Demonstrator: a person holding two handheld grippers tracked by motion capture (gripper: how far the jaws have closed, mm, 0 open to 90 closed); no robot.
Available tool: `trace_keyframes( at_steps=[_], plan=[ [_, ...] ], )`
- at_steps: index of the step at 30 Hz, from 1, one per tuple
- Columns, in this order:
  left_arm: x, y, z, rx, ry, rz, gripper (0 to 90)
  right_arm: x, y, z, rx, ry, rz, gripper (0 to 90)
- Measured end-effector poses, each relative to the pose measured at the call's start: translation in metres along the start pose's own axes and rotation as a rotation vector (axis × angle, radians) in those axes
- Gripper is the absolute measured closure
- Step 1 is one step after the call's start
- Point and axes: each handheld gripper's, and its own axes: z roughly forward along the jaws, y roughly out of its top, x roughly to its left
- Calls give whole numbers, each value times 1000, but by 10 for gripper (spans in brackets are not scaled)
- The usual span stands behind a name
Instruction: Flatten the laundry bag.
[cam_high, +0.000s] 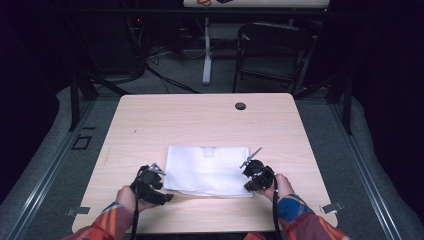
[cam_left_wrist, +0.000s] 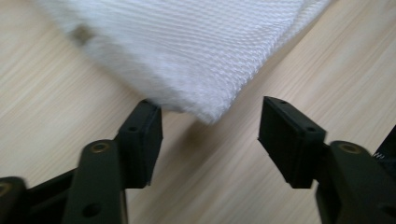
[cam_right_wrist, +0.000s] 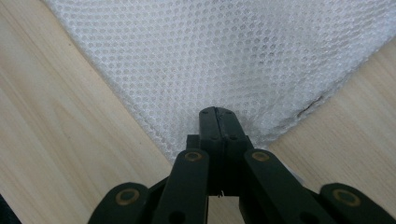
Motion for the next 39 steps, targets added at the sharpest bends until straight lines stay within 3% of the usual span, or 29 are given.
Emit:
trace_keyframes(
  at_steps=[4,8,9,14,18,22,29,33,39],
  plan=[
    [8,-11,-16,-61,26,-52,300,1,1,-6,-15,-1,-7,873],
    [3,-3,-18,-103,49,-25,205,1,1,-17,-46,4,7,721],
    [1,-1,-18,-108,57,-14,181,0,1,-19,-61,8,20,699],
    [-12,17,-10,-128,36,52,159,-2,-4,-27,-72,1,44,413],
    [-23,35,0,-126,15,120,160,-3,-6,-31,-91,-7,55,282],
    [-36,51,18,-105,-5,194,176,-4,-9,-35,-107,-4,66,206],
    [-55,72,44,-81,-39,294,322,-8,-12,-37,-115,-9,78,232],
    [-63,79,58,-35,-64,345,413,-9,-12,-35,-118,0,72,248],
    [-63,79,73,36,-64,373,577,-11,-12,-33,-123,11,86,285]
  ],
)
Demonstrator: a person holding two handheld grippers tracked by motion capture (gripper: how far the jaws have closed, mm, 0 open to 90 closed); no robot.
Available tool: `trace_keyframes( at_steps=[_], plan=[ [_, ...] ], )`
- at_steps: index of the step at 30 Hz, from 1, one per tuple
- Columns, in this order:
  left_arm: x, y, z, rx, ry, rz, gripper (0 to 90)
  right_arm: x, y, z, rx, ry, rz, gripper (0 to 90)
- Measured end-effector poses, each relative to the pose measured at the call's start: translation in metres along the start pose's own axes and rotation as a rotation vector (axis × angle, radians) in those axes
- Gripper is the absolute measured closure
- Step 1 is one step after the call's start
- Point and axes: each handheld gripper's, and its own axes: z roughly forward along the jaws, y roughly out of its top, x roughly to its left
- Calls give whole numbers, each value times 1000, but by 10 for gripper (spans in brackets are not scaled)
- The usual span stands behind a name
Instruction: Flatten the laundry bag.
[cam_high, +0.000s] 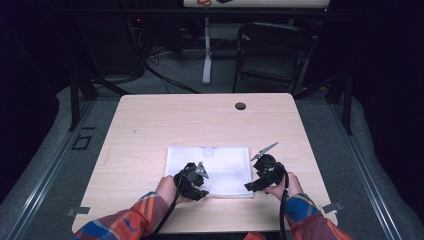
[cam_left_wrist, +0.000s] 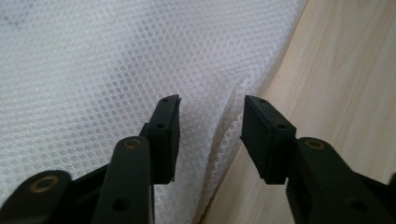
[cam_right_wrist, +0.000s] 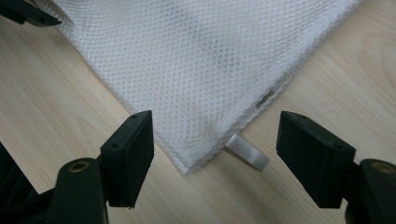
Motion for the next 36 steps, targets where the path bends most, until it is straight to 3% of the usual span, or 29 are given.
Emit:
trace_keyframes(
  at_steps=[5,11,24,33,36],
  plan=[
    [4,-4,3,-8,-2,3,743,0,1,1,10,5,-8,309],
    [5,-6,4,-23,0,-8,843,0,1,2,6,2,-10,333],
    [7,-8,3,-46,-4,-14,872,6,3,2,-13,-7,6,342],
    [5,-6,1,-54,13,-15,877,8,2,-2,-25,4,-17,365],
    [5,-4,-3,-74,20,-21,880,10,1,-4,-49,7,-35,413]
  ],
)
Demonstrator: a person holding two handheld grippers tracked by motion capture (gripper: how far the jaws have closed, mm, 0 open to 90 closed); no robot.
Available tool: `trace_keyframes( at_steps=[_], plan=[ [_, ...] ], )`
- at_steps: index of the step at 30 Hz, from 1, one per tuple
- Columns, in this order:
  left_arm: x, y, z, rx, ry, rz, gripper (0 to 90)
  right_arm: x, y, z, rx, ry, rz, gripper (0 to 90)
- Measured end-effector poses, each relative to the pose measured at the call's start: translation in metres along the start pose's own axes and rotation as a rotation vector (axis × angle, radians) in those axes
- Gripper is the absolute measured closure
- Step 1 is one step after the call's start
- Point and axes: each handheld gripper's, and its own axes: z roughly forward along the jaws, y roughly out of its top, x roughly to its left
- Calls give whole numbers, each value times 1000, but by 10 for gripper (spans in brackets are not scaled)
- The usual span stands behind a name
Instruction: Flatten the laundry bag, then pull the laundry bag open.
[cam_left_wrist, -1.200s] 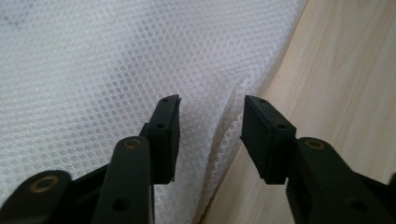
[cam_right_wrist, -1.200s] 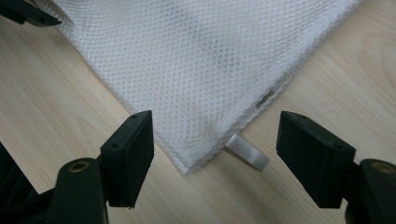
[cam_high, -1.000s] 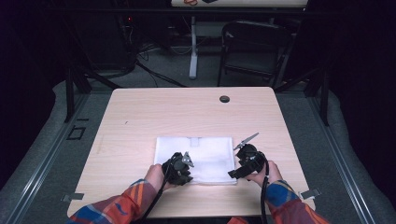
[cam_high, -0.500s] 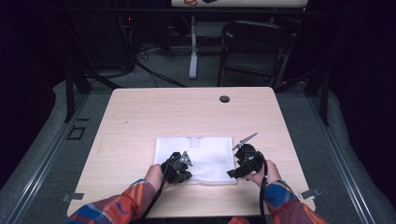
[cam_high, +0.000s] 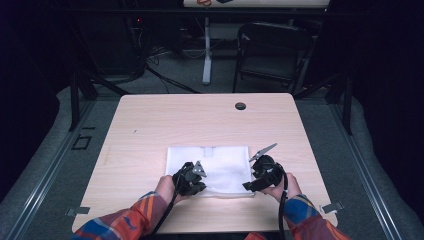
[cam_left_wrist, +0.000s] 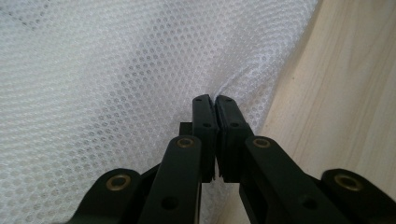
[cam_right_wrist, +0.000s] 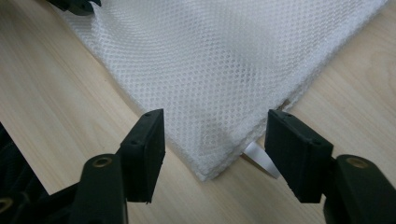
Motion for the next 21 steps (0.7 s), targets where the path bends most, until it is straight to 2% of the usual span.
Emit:
trace_keyframes(
  at_steps=[2,3,8,16,21],
  plan=[
    [1,1,-3,-15,1,-10,880,3,1,-2,-4,4,-17,452],
    [1,1,-5,-24,1,-14,880,5,1,-3,-10,1,-20,501],
    [3,2,-10,-35,14,-19,882,16,5,-4,-26,19,-64,638],
    [4,6,-17,-59,27,-39,882,44,9,-2,-57,58,-174,861],
    [4,7,-19,-70,31,-25,881,56,13,16,-15,56,-231,900]
  ],
)
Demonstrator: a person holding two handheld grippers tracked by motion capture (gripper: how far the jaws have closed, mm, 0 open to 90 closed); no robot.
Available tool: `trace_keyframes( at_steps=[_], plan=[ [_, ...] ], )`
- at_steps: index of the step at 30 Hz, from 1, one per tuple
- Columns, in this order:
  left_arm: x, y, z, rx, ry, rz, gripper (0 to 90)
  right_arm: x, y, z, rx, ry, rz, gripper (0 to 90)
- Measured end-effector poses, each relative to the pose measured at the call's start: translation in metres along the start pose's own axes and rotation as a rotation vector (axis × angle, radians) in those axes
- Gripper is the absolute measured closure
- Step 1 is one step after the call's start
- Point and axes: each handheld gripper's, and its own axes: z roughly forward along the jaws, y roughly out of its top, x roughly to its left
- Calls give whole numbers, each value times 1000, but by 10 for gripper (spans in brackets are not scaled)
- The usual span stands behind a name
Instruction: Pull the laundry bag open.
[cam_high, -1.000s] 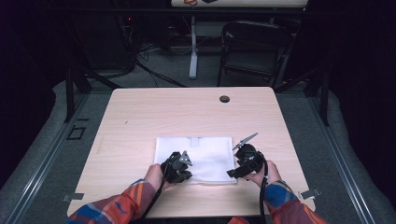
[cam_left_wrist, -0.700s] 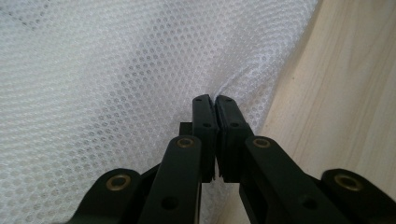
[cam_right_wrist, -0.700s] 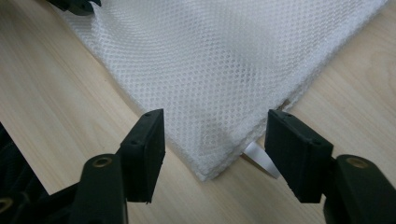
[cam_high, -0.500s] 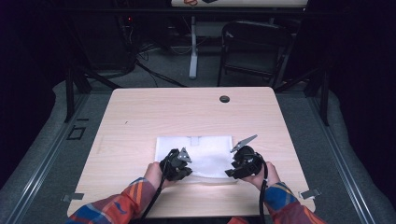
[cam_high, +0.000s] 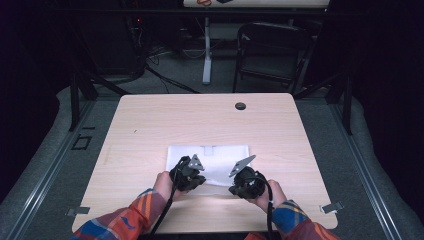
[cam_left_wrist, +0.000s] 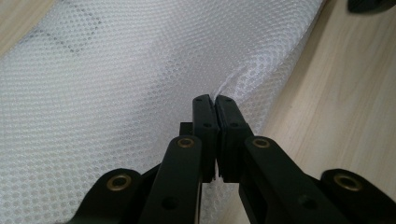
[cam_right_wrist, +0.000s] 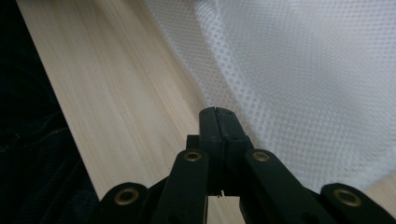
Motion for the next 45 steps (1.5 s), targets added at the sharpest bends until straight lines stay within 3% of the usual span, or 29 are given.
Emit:
trace_keyframes(
  at_steps=[8,10,20,27,36,40,45],
  plan=[
    [1,0,-2,-6,-1,-1,881,-2,6,25,-3,-76,-45,900],
    [2,0,-2,-9,4,-10,881,-3,6,29,-11,-80,-47,900],
    [2,0,-2,-20,16,-19,881,-5,7,51,54,-96,-66,900],
    [5,2,-8,-44,36,-31,883,-6,7,51,63,-101,-57,900],
    [12,5,-14,-67,51,-49,883,-9,6,50,63,-72,-33,900],
    [14,9,-16,-57,71,-53,883,-9,6,50,70,-69,-37,900],
    [20,12,-16,-63,59,-60,883,-8,6,50,76,-66,-37,900]
  ],
)
